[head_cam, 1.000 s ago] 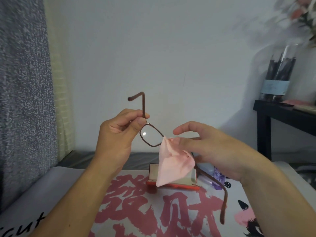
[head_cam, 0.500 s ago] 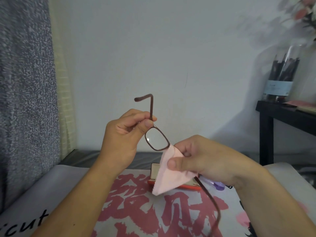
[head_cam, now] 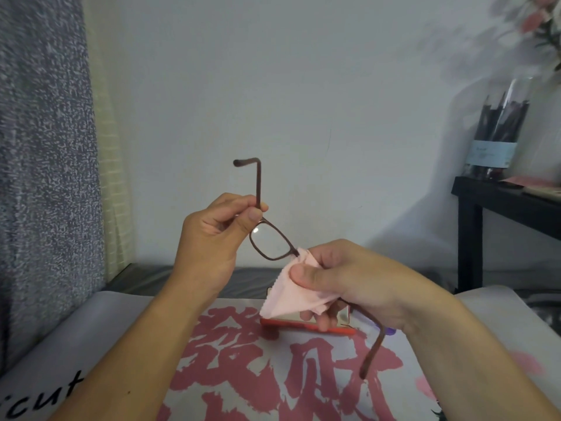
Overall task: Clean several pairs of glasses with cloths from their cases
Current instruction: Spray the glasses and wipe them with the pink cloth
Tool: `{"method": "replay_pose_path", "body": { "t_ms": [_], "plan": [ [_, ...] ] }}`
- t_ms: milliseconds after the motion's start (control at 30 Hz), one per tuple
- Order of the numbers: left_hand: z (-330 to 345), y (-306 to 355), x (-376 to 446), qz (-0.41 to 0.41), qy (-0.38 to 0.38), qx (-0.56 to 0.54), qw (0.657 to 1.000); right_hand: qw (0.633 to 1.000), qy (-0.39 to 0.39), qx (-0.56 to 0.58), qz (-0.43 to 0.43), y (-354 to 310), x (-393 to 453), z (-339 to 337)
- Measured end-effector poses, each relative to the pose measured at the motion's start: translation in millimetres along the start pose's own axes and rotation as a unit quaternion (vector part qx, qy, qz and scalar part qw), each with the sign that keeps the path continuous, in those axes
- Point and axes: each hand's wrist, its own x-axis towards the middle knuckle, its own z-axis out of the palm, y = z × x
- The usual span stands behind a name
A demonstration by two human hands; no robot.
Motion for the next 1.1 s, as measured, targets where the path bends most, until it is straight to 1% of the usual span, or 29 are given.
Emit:
{"method": "replay_pose_path", "body": {
  "t_ms": [133,267,367,500,633,733,800,967,1100],
  "plan": [
    [1.5,0.3,-0.1,-0.001,-0.003,-0.002,1.000,1.000,-0.027,0.003,0.000,1.7,-0.8,-1.1],
    [0.1,1.3,0.5,0.006,-0.004,0.008,1.000,1.000,-0.006,-0.030,-0.003,2.3,1.8,3.5],
    [-1.0,-0.2,0.4,-0.005,-0.007,0.009,1.000,1.000,0.008,0.002,0.013,0.5,4.3,7.5],
    [-3.6,-2.1,0.7,-0.021,-0.001,-0.023,1.000,0.999,0.032,0.027,0.010,-4.2,2.8,7.2],
    [-1.1,1.0,-1.2,-0.016,-0.015,-0.005,1.000,1.000,-0.003,-0.003,0.027,-0.8,4.3,6.8],
    [0.9,1.7,-2.6,-0.011,-0.020,0.015,1.000,0.999,-0.003,-0.022,0.034,0.2,3.8,6.0],
    [0.8,1.0,-2.6,-0.014,-0.016,0.001,1.000,0.999,-0.002,-0.021,0.028,-2.7,1.8,6.4],
    [-1.3,0.6,-1.2,-0.012,-0.007,-0.024,1.000,1.000,-0.008,0.009,0.000,-6.8,1.0,8.3],
    [-2.0,1.2,-0.7,0.000,0.014,-0.003,1.000,0.997,-0.014,0.073,0.011,-3.5,3.6,8.9]
  ]
}}
